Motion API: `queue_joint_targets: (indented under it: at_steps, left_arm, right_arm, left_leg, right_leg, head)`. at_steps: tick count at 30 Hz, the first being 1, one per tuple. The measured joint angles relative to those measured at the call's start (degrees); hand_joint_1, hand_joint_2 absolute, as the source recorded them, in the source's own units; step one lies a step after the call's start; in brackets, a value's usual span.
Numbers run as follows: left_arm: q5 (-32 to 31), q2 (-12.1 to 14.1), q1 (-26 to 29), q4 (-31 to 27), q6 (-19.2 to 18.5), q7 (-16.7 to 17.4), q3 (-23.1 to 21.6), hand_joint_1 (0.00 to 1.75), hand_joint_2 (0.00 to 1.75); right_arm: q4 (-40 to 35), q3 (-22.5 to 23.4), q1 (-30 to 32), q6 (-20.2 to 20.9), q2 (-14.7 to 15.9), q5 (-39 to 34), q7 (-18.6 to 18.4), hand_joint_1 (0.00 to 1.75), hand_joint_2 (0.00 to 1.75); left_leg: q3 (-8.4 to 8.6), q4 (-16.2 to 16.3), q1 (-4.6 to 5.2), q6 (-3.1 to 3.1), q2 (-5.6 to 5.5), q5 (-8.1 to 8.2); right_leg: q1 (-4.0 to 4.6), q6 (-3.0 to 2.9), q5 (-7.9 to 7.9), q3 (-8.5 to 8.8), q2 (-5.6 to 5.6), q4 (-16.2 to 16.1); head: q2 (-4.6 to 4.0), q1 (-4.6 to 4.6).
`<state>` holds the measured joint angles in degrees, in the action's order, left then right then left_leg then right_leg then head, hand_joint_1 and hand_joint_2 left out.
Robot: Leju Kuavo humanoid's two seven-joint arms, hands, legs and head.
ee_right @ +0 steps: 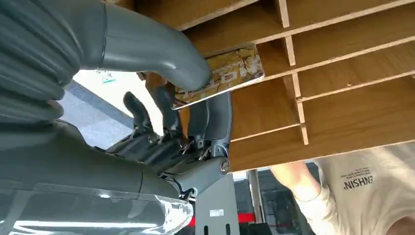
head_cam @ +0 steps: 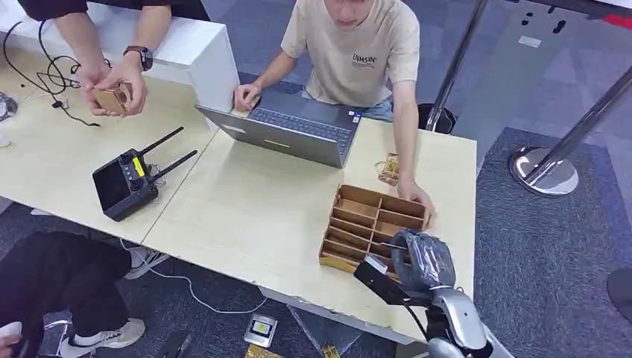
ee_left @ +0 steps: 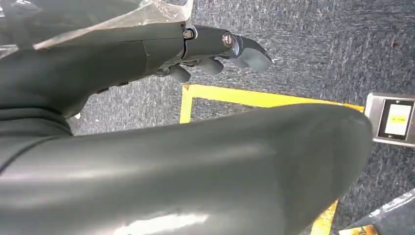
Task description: Pass the card to the sensor for recognition and then transmit it.
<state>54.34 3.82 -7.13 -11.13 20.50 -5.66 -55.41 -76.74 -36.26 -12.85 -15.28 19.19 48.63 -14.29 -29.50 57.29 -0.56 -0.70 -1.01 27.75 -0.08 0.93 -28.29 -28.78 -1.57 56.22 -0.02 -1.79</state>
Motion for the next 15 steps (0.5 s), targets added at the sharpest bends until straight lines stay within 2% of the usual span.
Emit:
queue_joint_targets:
  at_steps: [9, 15]
  left_arm:
    - [-0.15, -0.07, 0.00, 0.00, 0.00, -0.06, 0.00, 0.00, 0.00]
    - [0.04, -0.07, 0.01, 0.00, 0.11, -0.09, 0.00, 0.00, 0.00]
  right_arm:
    - [1.23, 0.26, -0.15, -1.25, -0.35, 0.00, 0.85, 1.75, 1.75]
    - [1.81, 0.76, -0.08, -4.15, -0.52, -1.57, 2.42, 1.75, 1.75]
  left_leg:
    - [0.03, 0.00, 0.00, 0.00, 0.00, 0.00]
    - [0.00, 0.00, 0.00, 0.00, 0.00, 0.00]
  right_leg:
    - [0.00, 0.00, 0.00, 0.02, 0.00, 0.00]
    - [0.00, 0.00, 0.00, 0.01, 0.00, 0.00]
  head:
    - [0.00, 0.00]
    - [0.00, 0.00]
